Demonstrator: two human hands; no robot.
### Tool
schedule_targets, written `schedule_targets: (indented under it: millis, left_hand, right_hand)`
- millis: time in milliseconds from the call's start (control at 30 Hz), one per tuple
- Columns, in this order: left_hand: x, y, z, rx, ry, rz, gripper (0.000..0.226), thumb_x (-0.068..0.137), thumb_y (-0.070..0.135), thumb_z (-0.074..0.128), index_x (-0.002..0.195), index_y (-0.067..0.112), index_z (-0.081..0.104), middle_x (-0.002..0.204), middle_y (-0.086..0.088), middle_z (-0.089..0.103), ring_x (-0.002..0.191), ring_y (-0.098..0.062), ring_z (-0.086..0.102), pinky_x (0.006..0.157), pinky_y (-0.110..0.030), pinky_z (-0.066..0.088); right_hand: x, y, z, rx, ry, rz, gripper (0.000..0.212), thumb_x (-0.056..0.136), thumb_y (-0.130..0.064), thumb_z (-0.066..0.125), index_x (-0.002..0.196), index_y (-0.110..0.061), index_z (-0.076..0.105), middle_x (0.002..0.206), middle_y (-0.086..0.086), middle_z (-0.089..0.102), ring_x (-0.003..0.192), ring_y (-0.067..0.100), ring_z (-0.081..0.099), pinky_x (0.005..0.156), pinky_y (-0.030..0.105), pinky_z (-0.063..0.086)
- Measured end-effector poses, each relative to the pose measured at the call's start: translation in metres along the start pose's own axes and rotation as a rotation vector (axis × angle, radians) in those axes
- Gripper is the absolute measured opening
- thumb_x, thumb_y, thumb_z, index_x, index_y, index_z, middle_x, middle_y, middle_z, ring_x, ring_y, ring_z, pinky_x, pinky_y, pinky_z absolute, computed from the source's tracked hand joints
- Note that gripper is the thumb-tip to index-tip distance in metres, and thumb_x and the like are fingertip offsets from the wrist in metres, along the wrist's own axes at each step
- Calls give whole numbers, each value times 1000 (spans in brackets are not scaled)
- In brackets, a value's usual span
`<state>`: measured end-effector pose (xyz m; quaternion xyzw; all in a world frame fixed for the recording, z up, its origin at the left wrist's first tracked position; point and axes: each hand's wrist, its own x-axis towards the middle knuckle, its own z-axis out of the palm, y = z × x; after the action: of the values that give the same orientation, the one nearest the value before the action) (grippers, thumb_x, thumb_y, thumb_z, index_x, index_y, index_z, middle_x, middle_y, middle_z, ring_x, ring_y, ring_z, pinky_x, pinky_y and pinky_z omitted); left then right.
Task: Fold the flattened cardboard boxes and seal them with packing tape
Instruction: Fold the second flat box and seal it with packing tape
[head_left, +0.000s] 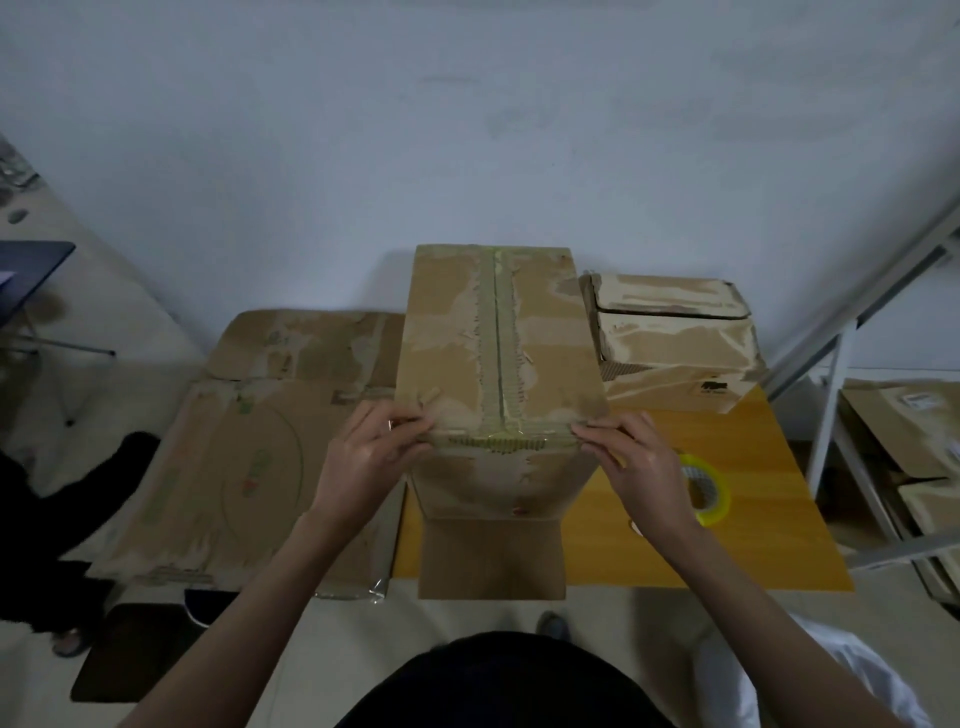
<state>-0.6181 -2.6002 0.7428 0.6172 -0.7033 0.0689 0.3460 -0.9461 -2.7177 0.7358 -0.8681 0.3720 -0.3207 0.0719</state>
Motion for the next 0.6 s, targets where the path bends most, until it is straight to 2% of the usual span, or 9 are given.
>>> schedule_targets:
  millis: [100, 167, 233, 400, 500, 600]
  left_hand:
    - [-7, -7, -7, 8, 37, -76, 32, 81, 25, 82, 109, 11, 76, 97, -1, 58, 86, -19, 55, 74, -27, 51]
    - [-9, -7, -10, -31, 38, -102, 34, 77, 18, 85, 109, 9, 76, 93, -1, 58, 82, -18, 58, 71, -32, 54]
    - [-8, -5, -10, -95, 43, -134, 36, 74, 12, 87, 108, 9, 76, 93, 0, 60, 81, -14, 60, 72, -31, 56]
    - [-8, -6, -13, -210, 45, -214, 38, 72, 8, 86, 108, 12, 77, 90, 3, 59, 84, -4, 59, 76, -16, 49]
    - [-9, -14, -18, -271, -19, -219, 42, 71, 4, 85, 111, 14, 76, 93, 3, 60, 84, -7, 61, 76, -21, 56]
    - [-2, -25, -25, -285, -153, -133, 42, 71, 1, 85, 110, 11, 76, 92, 2, 61, 84, -5, 62, 80, -19, 57]
  right_hand:
    - [-2, -2, -3, -23, 16, 125, 26, 83, -24, 77, 109, -18, 75, 99, -1, 59, 93, 20, 58, 72, 33, 54]
    - [-3, -2, -4, 25, 19, 226, 27, 82, -29, 77, 107, -19, 72, 98, -4, 56, 86, 13, 57, 68, 29, 54]
    - [-3, -2, -3, 130, 9, 297, 25, 83, -30, 77, 106, -23, 69, 99, -9, 55, 82, 4, 57, 69, 25, 55]
    - [-3, -2, -3, 274, 21, 367, 26, 82, -21, 79, 106, -28, 70, 99, -12, 57, 88, 2, 61, 72, 19, 56]
    - [-5, -1, -8, 298, -8, 358, 36, 82, -9, 79, 110, -30, 71, 100, -10, 58, 89, 0, 63, 71, 13, 55]
    - [-5, 1, -15, 327, -77, 344, 40, 81, 0, 77, 114, -24, 72, 99, -6, 58, 89, 3, 64, 72, 10, 54]
